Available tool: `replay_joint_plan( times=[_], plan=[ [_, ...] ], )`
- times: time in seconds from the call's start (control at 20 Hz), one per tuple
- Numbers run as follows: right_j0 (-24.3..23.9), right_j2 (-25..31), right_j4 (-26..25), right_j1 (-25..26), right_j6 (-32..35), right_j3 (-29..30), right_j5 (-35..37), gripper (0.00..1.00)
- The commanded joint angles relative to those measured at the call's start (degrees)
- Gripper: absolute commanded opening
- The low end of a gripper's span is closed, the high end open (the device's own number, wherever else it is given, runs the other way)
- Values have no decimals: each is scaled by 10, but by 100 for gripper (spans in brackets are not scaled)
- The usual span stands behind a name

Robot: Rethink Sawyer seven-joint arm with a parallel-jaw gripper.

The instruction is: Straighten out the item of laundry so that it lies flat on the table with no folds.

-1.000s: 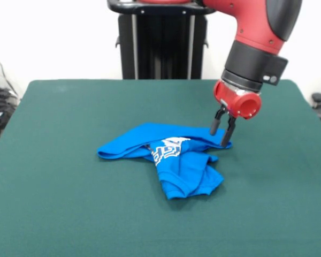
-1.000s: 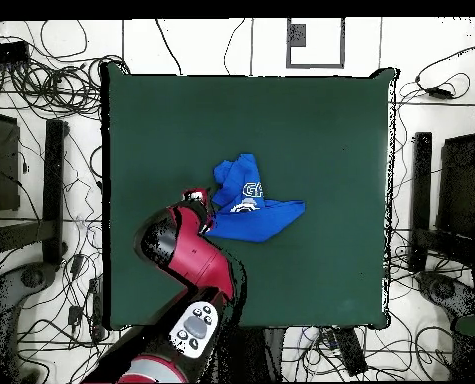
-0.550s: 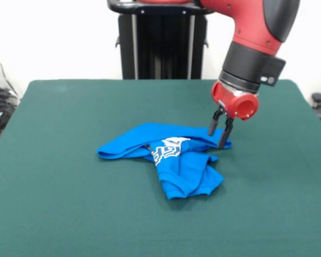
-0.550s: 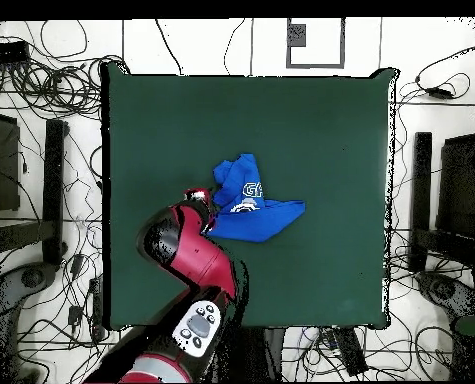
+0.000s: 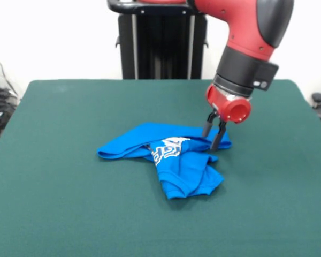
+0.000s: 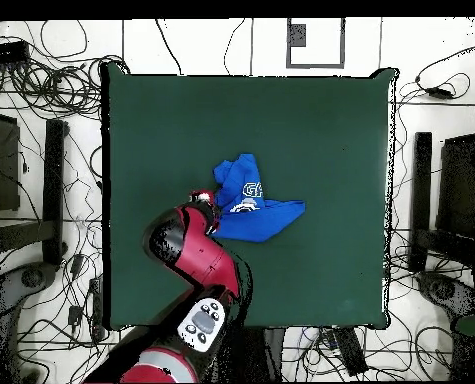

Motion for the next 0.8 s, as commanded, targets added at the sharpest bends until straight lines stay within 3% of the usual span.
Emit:
replay_joint_plan(
  times=[0.05, 0.45, 0.8],
  plan=[
    [-10, 91, 11, 26, 111, -20, -17, 100],
    [1, 87, 22, 35, 114, -24, -3, 100],
    [73, 2, 56, 40, 137, -41, 97, 100]
  ],
)
